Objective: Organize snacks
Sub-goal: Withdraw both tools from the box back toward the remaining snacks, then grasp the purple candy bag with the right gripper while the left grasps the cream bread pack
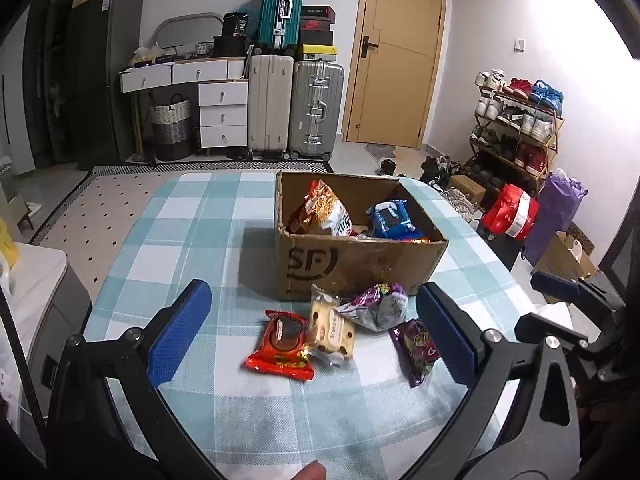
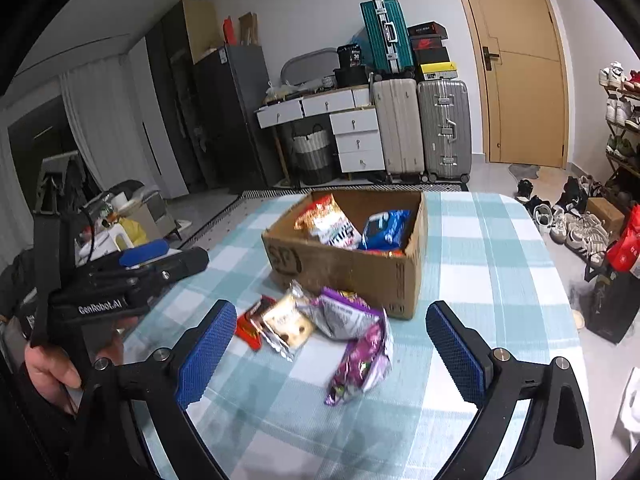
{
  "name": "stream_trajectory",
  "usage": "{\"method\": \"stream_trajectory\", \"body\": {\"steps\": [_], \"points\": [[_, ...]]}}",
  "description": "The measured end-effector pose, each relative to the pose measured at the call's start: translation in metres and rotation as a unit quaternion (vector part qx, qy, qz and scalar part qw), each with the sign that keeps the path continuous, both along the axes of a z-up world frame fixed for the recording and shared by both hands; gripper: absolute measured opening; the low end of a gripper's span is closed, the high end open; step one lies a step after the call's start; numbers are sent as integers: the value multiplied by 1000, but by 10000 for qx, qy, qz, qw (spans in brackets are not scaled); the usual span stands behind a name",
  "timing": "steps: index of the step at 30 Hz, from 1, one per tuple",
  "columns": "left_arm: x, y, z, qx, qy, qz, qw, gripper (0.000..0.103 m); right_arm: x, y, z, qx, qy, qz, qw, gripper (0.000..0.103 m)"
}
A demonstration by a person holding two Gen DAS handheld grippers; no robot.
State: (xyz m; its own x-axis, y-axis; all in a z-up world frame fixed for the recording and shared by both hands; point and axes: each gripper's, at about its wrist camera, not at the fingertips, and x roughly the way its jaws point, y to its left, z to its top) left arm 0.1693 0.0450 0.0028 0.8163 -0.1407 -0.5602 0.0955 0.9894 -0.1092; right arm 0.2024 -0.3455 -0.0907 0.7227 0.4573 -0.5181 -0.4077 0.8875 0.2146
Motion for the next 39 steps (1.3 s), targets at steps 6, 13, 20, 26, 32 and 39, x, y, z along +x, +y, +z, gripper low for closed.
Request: {"method": "stream_trajectory", "body": {"steps": [6, 13, 20, 26, 32, 39], "points": [[2, 3, -13, -35, 156, 79, 9998, 102, 1, 1, -22, -8, 240, -11, 9997, 97], [7, 7, -25, 21, 250, 173, 9995, 102, 10, 5, -42, -2, 467, 26, 9989, 97], [18, 9, -44, 83, 432, 226, 9988, 102, 24, 7, -63, 13, 709, 53, 9975, 97], [24, 10, -61, 50, 587, 218, 9980, 102, 34, 7, -78, 33, 878, 35, 9961, 97], [28, 13, -76, -3, 708, 224, 9972, 102, 45, 10, -93, 27, 1006, 38, 9949, 97], [37, 20, -92, -26, 865, 283, 9958, 102, 62, 17, -111, 55, 1239, 125, 9922, 81]]}}
